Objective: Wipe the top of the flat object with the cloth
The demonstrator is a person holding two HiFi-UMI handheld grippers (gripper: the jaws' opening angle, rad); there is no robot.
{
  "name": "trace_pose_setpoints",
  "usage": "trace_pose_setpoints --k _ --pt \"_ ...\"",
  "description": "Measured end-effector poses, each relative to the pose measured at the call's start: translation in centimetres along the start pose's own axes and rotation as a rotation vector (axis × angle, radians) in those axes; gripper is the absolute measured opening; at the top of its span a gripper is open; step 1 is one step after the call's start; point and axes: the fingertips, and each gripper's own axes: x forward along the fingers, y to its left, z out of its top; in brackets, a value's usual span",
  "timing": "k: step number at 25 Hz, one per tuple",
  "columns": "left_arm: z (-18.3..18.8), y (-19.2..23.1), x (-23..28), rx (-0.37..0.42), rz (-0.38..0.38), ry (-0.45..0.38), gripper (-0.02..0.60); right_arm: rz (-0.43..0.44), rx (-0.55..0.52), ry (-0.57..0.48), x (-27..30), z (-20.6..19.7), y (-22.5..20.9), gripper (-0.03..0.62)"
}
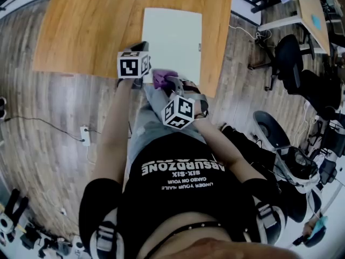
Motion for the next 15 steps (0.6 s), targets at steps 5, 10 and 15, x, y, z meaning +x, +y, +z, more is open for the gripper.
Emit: trace_pose_setpoints --k 5,10,15 --pt "-0.1 -0.1 -0.1 -0.008 0.002 0.004 0.015 0.02 -0.047 -0.01 0.7 1.2 0.6 0.104" --pt "-0.1 0.0 0.1 -0.017 -0.012 0.008 0.015 0.017 -0.01 -0.013 0.9 1.4 -0.3 0.104" --pt "0.0 0.0 0.2 -0.022 -0.027 0.013 0.015 0.015 -0.017 -0.011 1.6 1.5 -1.4 0.104"
